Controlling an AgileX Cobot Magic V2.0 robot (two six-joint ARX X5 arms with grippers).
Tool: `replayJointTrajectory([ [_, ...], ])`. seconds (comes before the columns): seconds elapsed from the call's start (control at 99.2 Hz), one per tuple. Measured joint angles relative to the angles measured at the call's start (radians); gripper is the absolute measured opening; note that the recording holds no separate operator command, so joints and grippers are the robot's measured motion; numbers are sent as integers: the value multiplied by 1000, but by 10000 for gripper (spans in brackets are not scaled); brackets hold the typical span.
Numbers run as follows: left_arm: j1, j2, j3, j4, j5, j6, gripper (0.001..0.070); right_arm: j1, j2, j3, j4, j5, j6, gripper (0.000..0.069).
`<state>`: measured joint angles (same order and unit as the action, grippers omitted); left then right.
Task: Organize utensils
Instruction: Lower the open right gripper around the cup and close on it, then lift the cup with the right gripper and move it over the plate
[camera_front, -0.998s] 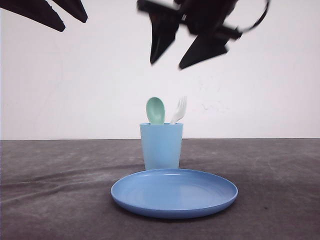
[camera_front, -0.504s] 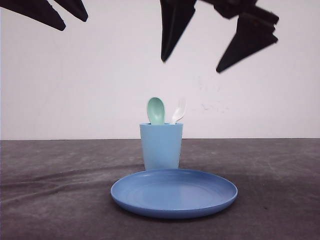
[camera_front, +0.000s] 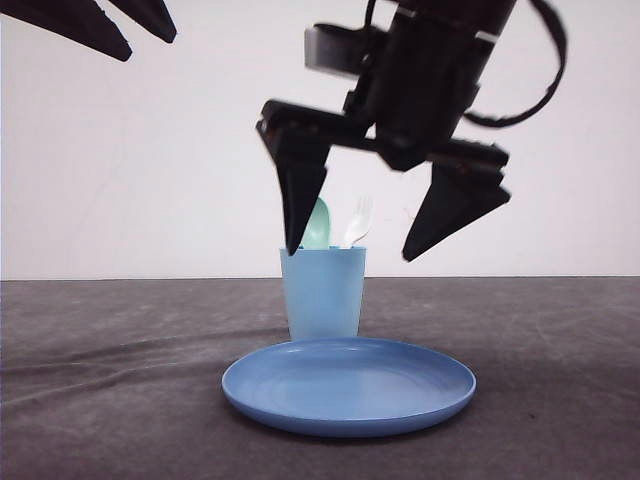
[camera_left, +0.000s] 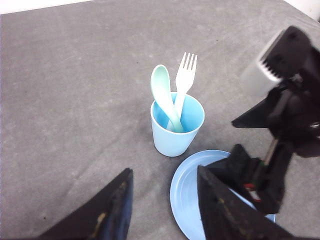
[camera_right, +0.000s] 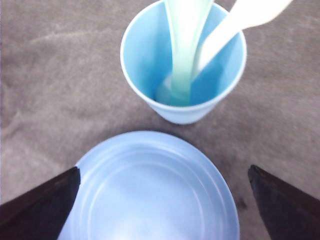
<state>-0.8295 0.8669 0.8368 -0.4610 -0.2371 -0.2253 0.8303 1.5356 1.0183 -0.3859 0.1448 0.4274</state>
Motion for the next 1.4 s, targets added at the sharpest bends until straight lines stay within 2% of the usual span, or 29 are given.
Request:
replayJointTrajectory([
  [0.242, 0, 0, 0, 0, 0, 0, 233, -38, 77, 0, 66, -18, 1, 679],
  [0.635, 0, 0, 0, 0, 0, 0, 233, -79, 167, 2, 161, -116, 8, 679],
  [0.918, 0, 0, 0, 0, 0, 0, 233, -95, 191, 11, 215, -119, 8, 679],
  [1.402, 0, -1, 0, 17, 0, 0, 233, -113, 274, 118, 193, -142, -16, 679],
])
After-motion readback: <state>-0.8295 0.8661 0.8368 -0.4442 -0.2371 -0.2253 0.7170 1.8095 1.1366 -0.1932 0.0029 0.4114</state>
